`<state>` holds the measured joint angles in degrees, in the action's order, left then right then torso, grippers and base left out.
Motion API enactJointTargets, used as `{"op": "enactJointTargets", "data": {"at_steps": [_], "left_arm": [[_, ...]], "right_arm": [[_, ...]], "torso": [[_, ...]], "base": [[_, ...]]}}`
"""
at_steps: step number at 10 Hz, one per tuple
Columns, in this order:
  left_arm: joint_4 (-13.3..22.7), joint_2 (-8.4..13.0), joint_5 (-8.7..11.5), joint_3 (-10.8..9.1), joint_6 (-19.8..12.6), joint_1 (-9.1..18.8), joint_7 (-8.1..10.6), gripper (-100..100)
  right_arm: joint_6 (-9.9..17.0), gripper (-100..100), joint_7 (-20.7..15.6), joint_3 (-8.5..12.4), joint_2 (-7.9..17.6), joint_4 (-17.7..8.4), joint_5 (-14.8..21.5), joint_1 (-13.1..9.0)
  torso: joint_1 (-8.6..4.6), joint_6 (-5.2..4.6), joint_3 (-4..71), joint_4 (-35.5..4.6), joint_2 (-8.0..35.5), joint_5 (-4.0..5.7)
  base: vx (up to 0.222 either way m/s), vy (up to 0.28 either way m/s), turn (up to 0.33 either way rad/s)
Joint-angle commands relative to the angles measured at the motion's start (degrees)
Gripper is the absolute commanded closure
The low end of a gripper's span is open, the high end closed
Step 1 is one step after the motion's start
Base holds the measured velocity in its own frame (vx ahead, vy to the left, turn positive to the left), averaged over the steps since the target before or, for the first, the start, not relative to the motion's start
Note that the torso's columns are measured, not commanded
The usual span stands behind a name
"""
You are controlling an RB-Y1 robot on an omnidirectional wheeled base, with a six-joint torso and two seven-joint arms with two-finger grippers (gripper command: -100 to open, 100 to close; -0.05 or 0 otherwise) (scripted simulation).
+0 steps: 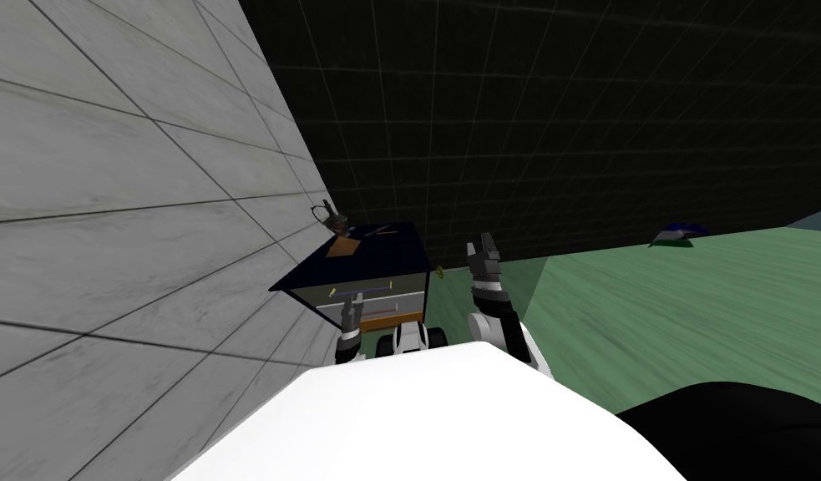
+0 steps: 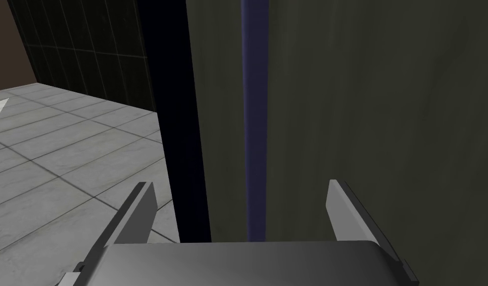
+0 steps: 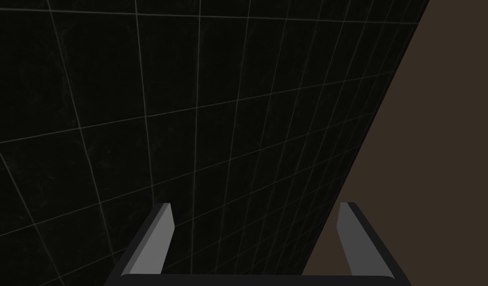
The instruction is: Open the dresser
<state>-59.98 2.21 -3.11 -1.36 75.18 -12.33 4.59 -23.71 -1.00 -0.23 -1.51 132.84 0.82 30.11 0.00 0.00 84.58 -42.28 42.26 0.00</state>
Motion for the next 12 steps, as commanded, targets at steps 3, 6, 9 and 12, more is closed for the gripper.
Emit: {"op": "enactJointTargets", "data": {"at_steps": [3,6,9,12], "left_arm": [[-0.81,0.02,-0.02,0.04,-0.72,-0.23,0.07,100],[0.66,-0.27,-0.26,0.26,2.54,-2.11,-0.05,100],[1.51,-0.32,-0.29,0.3,4.33,-2.66,0.0,100],[-0.69,0.2,-0.21,0.23,1.14,-1.65,0.55,100]], "right_arm": [[0.0,0,0.0,0.0,0.0,0.0,0.0,0.0],[0.0,0,0.0,0.0,0.0,0.0,0.0,0.01],[0.0,0,0.0,0.0,0.0,0.0,0.0,0.01],[0.0,0,0.0,0.0,0.0,0.0,0.0,-0.01]], "torso": [[0.03,0.0,0.01,0.01,-0.02,-0.01],[-0.05,0.03,-0.06,-0.11,0.11,0.09],[0.15,0.04,-0.02,0.16,-0.08,-0.13],[-0.03,0.06,-0.25,-0.08,0.41,0.0]], "base": [[-0.005,-0.004,-0.003],[0.04,0.011,-0.012],[0.027,0.007,-0.009],[-0.129,-0.022,0.026]]}}
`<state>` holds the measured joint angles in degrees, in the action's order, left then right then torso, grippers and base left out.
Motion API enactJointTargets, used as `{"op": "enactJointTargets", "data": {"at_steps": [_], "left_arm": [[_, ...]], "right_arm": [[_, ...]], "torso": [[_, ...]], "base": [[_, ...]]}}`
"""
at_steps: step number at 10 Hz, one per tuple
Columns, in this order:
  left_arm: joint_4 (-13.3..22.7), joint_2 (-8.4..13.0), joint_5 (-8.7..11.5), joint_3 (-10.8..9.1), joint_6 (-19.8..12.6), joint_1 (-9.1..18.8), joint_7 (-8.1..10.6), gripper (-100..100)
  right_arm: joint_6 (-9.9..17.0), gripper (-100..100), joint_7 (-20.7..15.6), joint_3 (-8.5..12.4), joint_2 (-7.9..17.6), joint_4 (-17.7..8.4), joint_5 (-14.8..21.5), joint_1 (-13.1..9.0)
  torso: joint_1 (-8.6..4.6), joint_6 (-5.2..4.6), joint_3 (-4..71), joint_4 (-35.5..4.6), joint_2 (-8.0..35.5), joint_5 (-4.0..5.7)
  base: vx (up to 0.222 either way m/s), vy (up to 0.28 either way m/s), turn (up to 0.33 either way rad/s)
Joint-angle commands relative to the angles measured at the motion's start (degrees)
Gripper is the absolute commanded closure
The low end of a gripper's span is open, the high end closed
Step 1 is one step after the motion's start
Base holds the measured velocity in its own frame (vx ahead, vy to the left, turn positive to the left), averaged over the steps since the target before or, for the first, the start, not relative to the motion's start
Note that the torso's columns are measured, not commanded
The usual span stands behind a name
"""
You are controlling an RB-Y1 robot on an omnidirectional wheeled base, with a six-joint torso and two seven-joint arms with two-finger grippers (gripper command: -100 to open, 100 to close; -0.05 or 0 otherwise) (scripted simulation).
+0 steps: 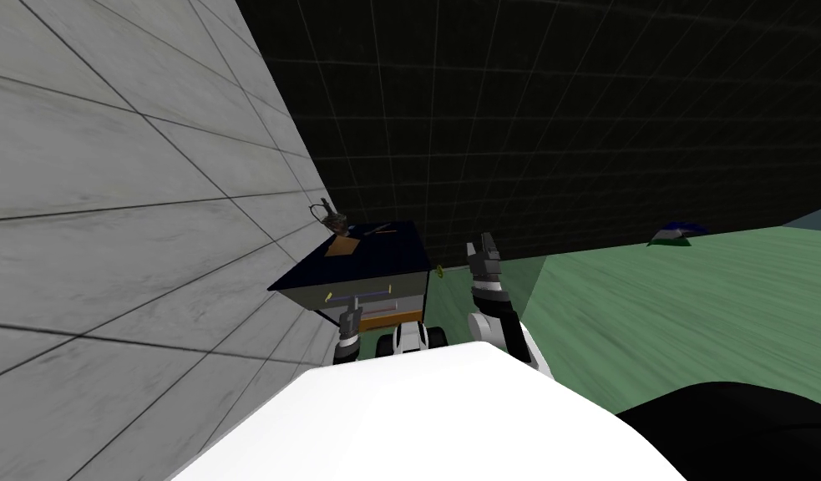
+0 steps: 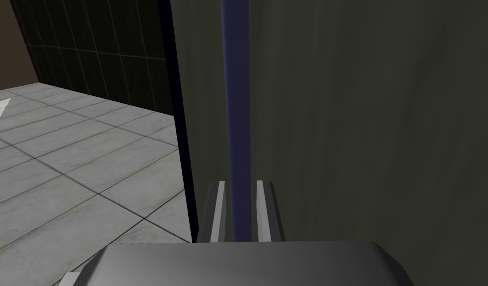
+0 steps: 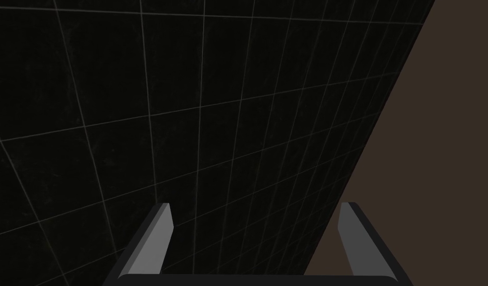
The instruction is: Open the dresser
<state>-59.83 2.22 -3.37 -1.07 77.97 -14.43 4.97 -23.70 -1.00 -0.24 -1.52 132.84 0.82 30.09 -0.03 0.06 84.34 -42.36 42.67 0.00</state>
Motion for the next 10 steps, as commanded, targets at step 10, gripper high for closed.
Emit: {"op": "enactJointTargets", "data": {"at_steps": [10], "left_arm": [[-5.65,1.31,-0.13,0.2,-6.61,0.64,1.71,100]], "right_arm": [[0.0,0,0.0,0.0,0.0,0.0,0.0,-0.01]], "torso": [[-0.18,-0.05,-0.05,-0.31,0.21,0.22]], "base": [[-0.153,-0.014,0.025]]}}
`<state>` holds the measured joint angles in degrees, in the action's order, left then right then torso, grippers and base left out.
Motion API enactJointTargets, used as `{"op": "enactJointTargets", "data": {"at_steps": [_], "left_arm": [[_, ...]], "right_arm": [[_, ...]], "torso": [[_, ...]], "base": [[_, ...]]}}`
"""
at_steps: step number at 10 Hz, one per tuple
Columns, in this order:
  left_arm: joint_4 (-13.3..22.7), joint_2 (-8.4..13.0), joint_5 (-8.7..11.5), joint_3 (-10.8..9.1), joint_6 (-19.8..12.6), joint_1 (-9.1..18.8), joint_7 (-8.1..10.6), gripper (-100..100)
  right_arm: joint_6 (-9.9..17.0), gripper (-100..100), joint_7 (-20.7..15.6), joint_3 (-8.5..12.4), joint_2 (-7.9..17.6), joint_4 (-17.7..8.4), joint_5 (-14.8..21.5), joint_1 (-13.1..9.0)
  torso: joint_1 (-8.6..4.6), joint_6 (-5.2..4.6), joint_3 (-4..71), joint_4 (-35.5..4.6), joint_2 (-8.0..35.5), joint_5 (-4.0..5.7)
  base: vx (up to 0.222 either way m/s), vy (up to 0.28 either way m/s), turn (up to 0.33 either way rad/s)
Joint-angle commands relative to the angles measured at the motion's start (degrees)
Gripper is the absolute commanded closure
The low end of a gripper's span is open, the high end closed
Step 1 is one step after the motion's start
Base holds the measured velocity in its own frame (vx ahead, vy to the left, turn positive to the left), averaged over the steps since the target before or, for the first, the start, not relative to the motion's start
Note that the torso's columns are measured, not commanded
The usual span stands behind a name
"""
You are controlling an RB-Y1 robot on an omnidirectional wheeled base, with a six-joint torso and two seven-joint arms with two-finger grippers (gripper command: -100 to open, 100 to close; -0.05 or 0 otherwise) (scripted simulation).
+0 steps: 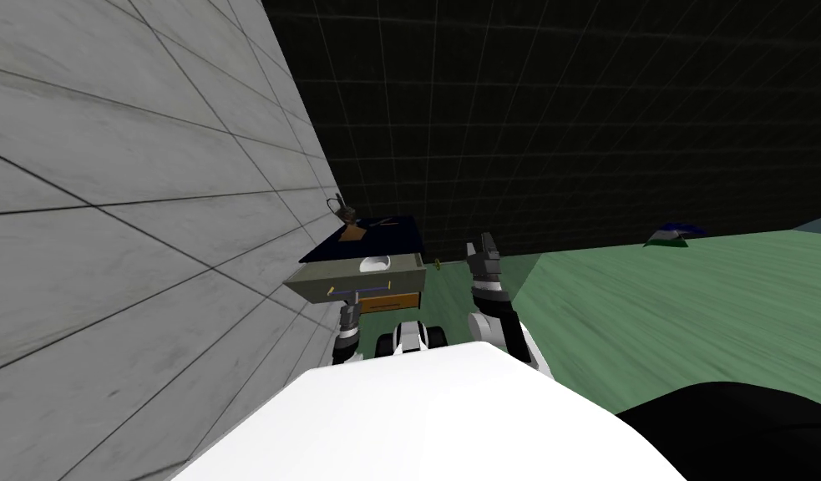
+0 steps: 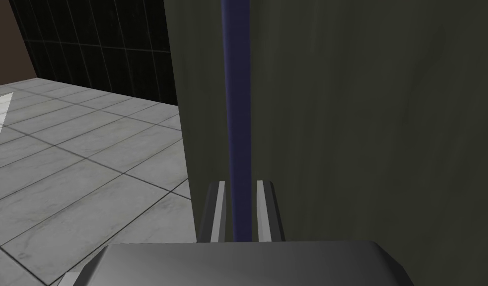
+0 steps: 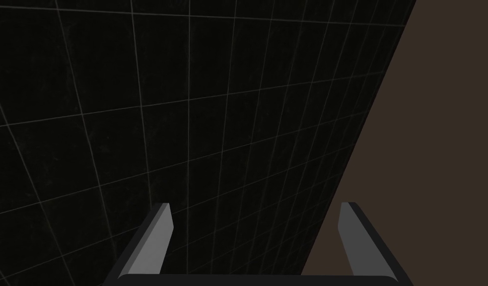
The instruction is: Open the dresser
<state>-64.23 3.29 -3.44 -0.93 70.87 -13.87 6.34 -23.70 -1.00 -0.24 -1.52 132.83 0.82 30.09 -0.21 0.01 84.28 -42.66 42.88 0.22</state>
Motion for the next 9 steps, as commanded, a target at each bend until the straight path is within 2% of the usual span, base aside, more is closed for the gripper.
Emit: {"op": "enactJointTargets", "data": {"at_steps": [1,2,5,6,7,9], "left_arm": [[-0.62,0.14,-0.09,0.14,-0.27,-0.32,0.26,100],[-1.63,0.37,-0.25,0.35,0.23,-1.36,0.75,100],[-2.84,0.61,-0.37,0.48,0.98,-2.13,1.16,100],[-3.64,0.97,-0.15,0.34,-2.62,-0.88,1.53,-100],[-3.64,0.97,-0.15,0.34,-2.91,-0.88,1.53,-100],[-5.41,1.44,0.14,0.08,-6.06,0.55,1.96,-100]], "right_arm": [[0.0,0,0.0,0.0,0.0,0.0,0.0,0.0],[0.0,0,0.0,0.0,0.0,0.0,0.0,0.01],[0.0,0,0.0,0.0,0.0,0.0,0.0,0.01],[0.0,0,0.0,0.0,0.0,0.0,0.0,0.01],[0.0,0,0.0,0.0,0.0,0.0,0.0,0.01],[0.0,0,0.0,0.0,0.0,0.0,0.0,0.02]], "torso": [[-0.02,0.06,0.02,-0.12,0.0,0.09],[-0.04,0.03,0.25,-0.01,-0.43,0.09],[0.09,0.1,0.13,-0.04,-0.18,0.06],[-0.01,0.08,0.16,-0.11,-0.18,0.13],[-0.03,0.01,0.2,0.11,-0.38,0.0],[0.32,-0.04,0.56,0.52,-1.04,-0.27]], "base": [[-0.094,-0.005,0.003],[-0.162,0.01,0.025],[-0.172,-0.008,0.027],[-0.119,-0.025,0.02],[-0.064,-0.012,0.016],[-0.045,-0.012,-0.002]]}}
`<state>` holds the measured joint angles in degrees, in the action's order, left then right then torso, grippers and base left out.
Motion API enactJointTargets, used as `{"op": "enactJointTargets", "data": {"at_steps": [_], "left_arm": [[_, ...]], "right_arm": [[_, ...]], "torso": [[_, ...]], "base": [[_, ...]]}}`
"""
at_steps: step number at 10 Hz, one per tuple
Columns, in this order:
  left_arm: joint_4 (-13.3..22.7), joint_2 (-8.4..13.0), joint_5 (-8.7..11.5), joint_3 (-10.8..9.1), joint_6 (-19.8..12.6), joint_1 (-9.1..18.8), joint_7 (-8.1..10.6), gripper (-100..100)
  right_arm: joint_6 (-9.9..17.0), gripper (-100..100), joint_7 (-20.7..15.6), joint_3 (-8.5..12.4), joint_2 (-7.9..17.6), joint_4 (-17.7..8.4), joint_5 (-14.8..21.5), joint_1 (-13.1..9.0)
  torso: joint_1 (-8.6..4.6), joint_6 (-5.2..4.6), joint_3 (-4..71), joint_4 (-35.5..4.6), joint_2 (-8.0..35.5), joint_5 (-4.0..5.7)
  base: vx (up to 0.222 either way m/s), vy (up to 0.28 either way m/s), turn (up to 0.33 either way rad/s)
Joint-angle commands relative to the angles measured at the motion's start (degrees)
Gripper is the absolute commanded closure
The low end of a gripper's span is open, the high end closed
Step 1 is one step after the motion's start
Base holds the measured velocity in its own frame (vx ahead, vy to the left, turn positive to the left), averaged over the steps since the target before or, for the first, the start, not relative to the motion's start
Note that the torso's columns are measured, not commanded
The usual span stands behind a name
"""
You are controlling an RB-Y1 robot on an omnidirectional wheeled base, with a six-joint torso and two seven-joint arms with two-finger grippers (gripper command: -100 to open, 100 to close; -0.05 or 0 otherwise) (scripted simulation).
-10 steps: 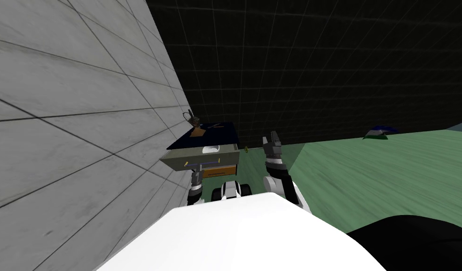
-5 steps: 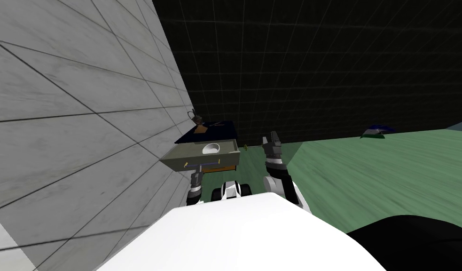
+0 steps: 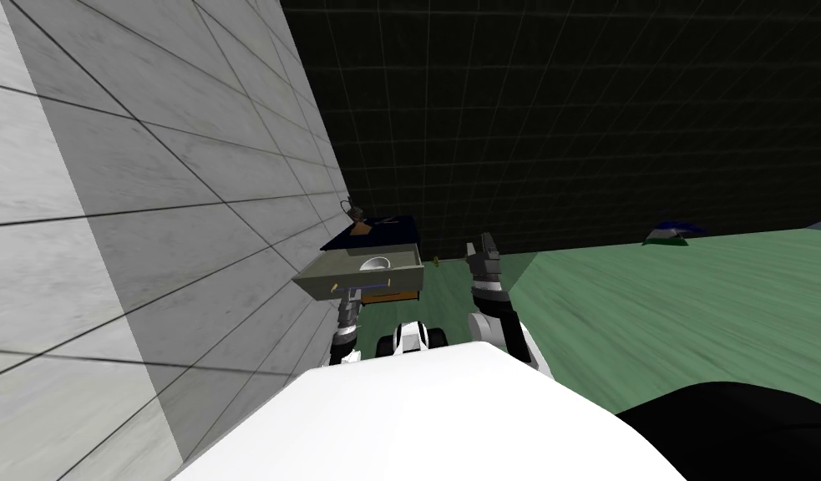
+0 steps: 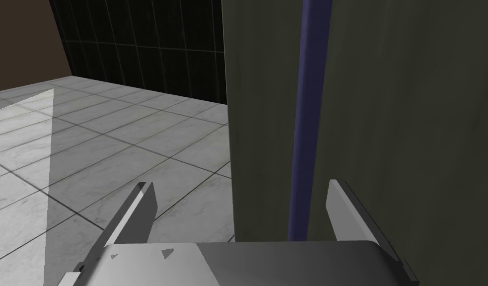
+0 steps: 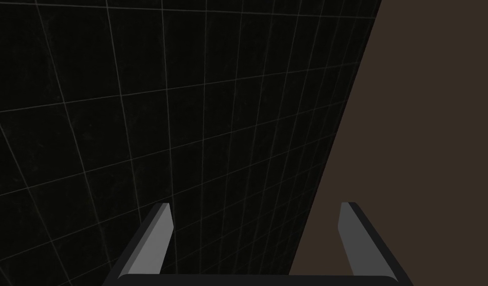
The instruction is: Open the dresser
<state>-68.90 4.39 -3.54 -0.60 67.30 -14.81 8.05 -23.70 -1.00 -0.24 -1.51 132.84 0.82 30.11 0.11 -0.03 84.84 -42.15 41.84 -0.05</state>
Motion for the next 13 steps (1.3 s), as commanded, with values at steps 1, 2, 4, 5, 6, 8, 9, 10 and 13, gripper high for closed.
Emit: {"op": "enactJointTargets", "data": {"at_steps": [1,2,4,5,6,8,9,10,13], "left_arm": [[-1.63,0.57,0.38,-0.39,-4.06,2.21,0.48,-100],[-2.52,0.81,0.53,-0.52,-5.63,2.93,0.7,-100],[-4.3,1.28,0.82,-0.79,-8.78,4.36,1.13,-100],[-5.19,1.51,0.97,-0.92,-10.35,5.08,1.35,-100],[-6.08,1.75,1.11,-1.05,-11.93,5.79,1.57,-100],[-5.02,1.64,1.0,-0.9,-11.34,4.82,1.52,0],[-4.88,1.63,1.0,-0.89,-11.42,4.7,1.51,0],[-4.8,1.63,1.0,-0.88,-11.49,4.63,1.52,0],[-4.7,1.63,1.0,-0.89,-11.58,4.55,1.52,0]], "right_arm": [[0.0,0,0.0,0.0,0.0,0.0,0.0,0.0],[0.0,0,0.0,0.0,0.0,0.0,0.0,0.0],[0.0,0,0.0,0.0,0.0,0.0,0.0,0.0],[0.0,0,0.0,0.0,0.0,0.0,0.0,0.0],[0.0,0,0.0,0.0,0.0,0.0,0.0,0.0],[0.0,0,0.0,0.0,0.0,0.0,0.0,0.0],[0.0,0,0.0,0.0,0.0,0.0,0.0,0.0],[0.0,0,0.0,0.0,0.0,0.0,0.0,0.01],[0.0,0,0.0,0.0,0.0,0.0,0.0,0.01]], "torso": [[-0.03,0.02,-0.08,-0.05,0.16,0.02],[-0.08,0.03,-0.22,-0.11,0.37,0.04],[-0.11,0.03,-0.37,-0.18,0.59,0.05],[-0.16,0.05,-0.35,-0.27,0.6,0.12],[-0.24,0.06,-0.37,-0.34,0.65,0.18],[-0.28,0.05,-0.4,-0.39,0.69,0.21],[-0.23,0.02,-0.34,-0.32,0.59,0.17],[-0.2,0.01,-0.3,-0.26,0.53,0.13],[-0.14,0.02,-0.28,-0.17,0.47,0.07]], "base": [[-0.051,-0.011,0.01],[-0.066,-0.005,0.012],[-0.08,-0.009,0.007],[-0.071,-0.018,0.009],[-0.072,-0.023,0.008],[-0.013,-0.003,0.001],[0.0,0.0,0.0],[0.0,0.0,0.0],[0.0,0.0,0.0]]}}
